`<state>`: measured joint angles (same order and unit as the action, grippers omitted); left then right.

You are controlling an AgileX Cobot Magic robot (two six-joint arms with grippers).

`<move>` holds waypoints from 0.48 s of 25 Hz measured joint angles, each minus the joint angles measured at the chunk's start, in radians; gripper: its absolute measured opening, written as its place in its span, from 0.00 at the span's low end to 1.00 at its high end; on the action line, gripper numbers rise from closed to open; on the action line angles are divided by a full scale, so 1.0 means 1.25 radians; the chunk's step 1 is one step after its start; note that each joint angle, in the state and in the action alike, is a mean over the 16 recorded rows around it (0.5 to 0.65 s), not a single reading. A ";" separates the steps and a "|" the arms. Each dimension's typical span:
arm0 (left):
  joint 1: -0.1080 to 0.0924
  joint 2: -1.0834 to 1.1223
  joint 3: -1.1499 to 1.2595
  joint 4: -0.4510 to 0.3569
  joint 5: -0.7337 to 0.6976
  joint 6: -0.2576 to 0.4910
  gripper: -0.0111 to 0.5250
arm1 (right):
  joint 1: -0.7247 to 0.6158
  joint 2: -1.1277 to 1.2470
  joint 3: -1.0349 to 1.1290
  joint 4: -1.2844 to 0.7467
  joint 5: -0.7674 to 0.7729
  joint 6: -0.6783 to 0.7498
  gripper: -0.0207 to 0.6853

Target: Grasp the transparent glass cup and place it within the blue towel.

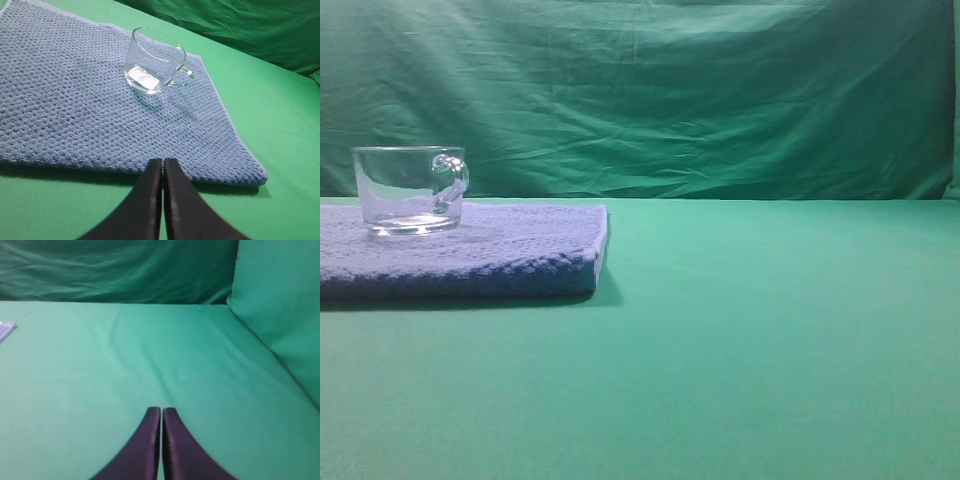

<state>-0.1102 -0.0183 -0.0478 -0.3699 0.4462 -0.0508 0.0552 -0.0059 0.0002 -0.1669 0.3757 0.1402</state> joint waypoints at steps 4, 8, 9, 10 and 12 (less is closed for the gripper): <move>0.000 0.000 0.000 0.000 0.000 0.000 0.02 | -0.019 -0.002 0.018 0.001 0.004 0.000 0.03; 0.000 0.000 0.000 0.000 0.000 0.000 0.02 | -0.032 -0.002 0.022 0.003 0.007 0.000 0.03; 0.000 0.000 0.000 0.000 0.000 0.000 0.02 | -0.035 -0.002 0.022 0.003 0.008 0.000 0.03; 0.000 0.000 0.000 0.000 0.000 0.000 0.02 | -0.038 -0.002 0.022 0.003 0.009 0.000 0.03; 0.000 0.000 0.000 0.000 0.000 0.000 0.02 | -0.043 -0.002 0.022 0.003 0.010 0.000 0.03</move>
<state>-0.1102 -0.0183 -0.0478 -0.3699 0.4462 -0.0508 0.0012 -0.0084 0.0274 -0.1626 0.3886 0.1402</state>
